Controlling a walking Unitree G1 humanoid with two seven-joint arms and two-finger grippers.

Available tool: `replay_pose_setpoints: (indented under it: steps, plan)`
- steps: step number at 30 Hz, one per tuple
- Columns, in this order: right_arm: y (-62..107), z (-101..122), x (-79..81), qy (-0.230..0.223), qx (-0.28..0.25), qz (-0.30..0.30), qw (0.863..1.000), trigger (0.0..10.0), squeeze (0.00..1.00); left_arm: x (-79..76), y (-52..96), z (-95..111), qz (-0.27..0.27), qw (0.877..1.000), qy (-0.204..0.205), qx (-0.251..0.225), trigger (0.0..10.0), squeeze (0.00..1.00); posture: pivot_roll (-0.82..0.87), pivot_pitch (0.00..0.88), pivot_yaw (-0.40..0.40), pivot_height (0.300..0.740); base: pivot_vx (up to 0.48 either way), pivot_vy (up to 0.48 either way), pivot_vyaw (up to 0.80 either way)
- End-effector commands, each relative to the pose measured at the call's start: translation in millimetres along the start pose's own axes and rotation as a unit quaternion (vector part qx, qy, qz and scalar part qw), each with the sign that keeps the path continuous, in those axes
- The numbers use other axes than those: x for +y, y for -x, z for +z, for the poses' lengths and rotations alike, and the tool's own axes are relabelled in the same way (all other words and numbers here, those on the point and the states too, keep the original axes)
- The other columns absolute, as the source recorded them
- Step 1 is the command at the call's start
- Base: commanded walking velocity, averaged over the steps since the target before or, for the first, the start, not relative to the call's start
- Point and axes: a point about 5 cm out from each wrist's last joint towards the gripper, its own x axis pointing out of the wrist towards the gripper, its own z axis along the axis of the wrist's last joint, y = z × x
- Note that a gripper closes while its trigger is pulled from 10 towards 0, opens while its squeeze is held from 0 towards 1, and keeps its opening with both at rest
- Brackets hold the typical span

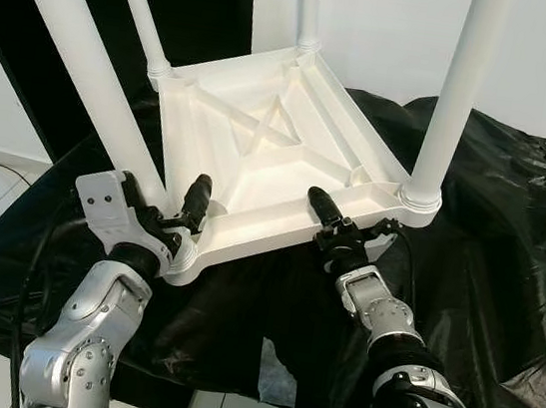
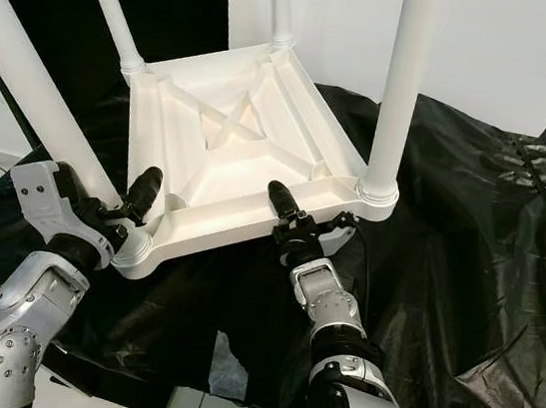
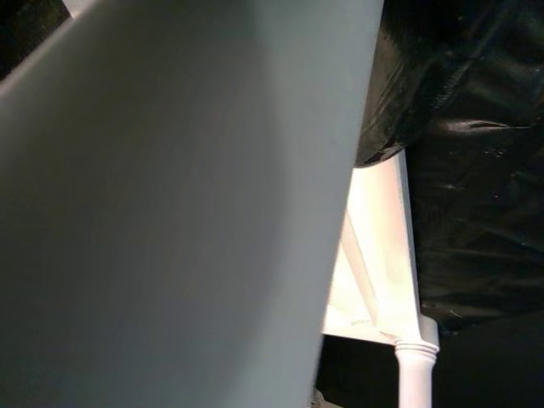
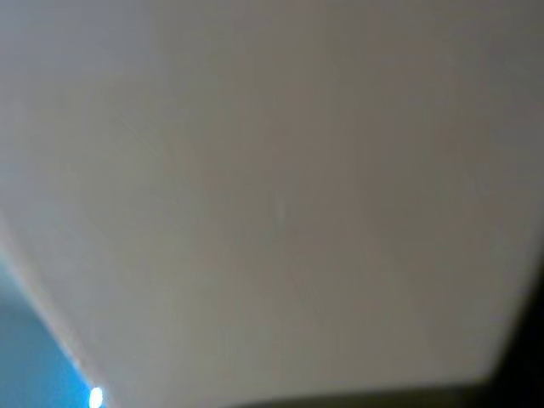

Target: Building children table

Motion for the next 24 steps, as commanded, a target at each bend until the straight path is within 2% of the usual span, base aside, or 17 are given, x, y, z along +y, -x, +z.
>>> replay_pose_setpoints:
  steps: [1, 6, 7, 8, 9, 17, 21, 22, 23, 24]
  plan:
    - [-16.0, -14, 35.2, -0.002, 0.005, 0.092, 0.996, 10.0, 0.0, -0.4, 0.7, -1, -0.008, 1.0, -0.011, 0.006, 10.0, 0.0, 0.21, 0.0, -0.048, 0.74, 0.0, 0.0, 0.0]
    - [-12.1, -14, 30.9, -0.003, 0.003, 0.085, 0.996, 10.0, 0.0, 6.9, 4.6, 0, -0.004, 0.999, -0.045, 0.014, 10.0, 0.0, 0.21, 0.0, -0.049, 0.74, 0.0, 0.0, 0.0]
    - [-11.0, -14, 30.0, -0.003, 0.003, 0.084, 0.996, 10.0, 0.0, 8.4, 4.7, 1, -0.002, 0.999, -0.047, 0.011, 6.2, 0.0, 0.21, 0.0, -0.05, 0.74, 0.0, 0.0, 0.0]
    - [-10.2, -14, 29.3, -0.001, 0.004, 0.083, 0.997, 10.0, 0.0, 9.2, 4.2, 3, 0.001, 0.999, -0.044, 0.007, 1.0, 0.0, 0.21, 0.0, -0.05, 0.74, 0.0, 0.0, 0.0]
    - [-9.3, -15, 28.7, -0.001, 0.004, 0.081, 0.997, 10.0, 0.0, 9.1, 3.5, 4, 0.003, 0.999, -0.038, 0.0, 0.0, 0.0, 0.21, 0.0, -0.048, 0.74, 0.0, 0.0, 0.0]
    - [0.0, -19, 30.7, -0.015, 0.001, 0.081, 0.997, 10.0, 0.0, 7.6, -0.3, 8, 0.022, 0.999, -0.014, -0.022, 0.0, 0.0, 0.2, 0.0, -0.051, 0.74, 0.0, 0.0, 0.0]
    - [3.0, -20, 32.4, -0.02, 0.0, 0.079, 0.997, 10.0, 0.0, 7.4, -0.8, 8, 0.024, 0.999, -0.016, -0.02, 0.0, 0.0, 0.2, 0.0, -0.052, 0.74, 0.0, 0.0, 0.0]
    - [6.9, -21, 35.4, -0.023, -0.002, 0.079, 0.997, 10.0, 0.0, 8.1, -1.5, 8, 0.03, 0.999, -0.024, -0.017, 8.2, 0.0, 0.2, 0.0, -0.05, 0.74, 0.0, 0.0, 0.0]
    - [6.9, -21, 35.4, -0.023, -0.002, 0.079, 0.997, 10.0, 0.0, 8.1, -1.5, 8, 0.03, 0.999, -0.024, -0.017, 8.2, 0.0, 0.2, 0.0, -0.05, 0.74, 0.0, 0.0, 0.0]
    - [9.5, -22, 38.2, -0.024, -0.003, 0.081, 0.996, 10.0, 0.0, 8.3, -2.1, 8, 0.032, 0.999, -0.025, -0.015, 10.0, 0.0, 0.19, 0.0, -0.05, 0.74, 0.0, 0.0, 0.0]
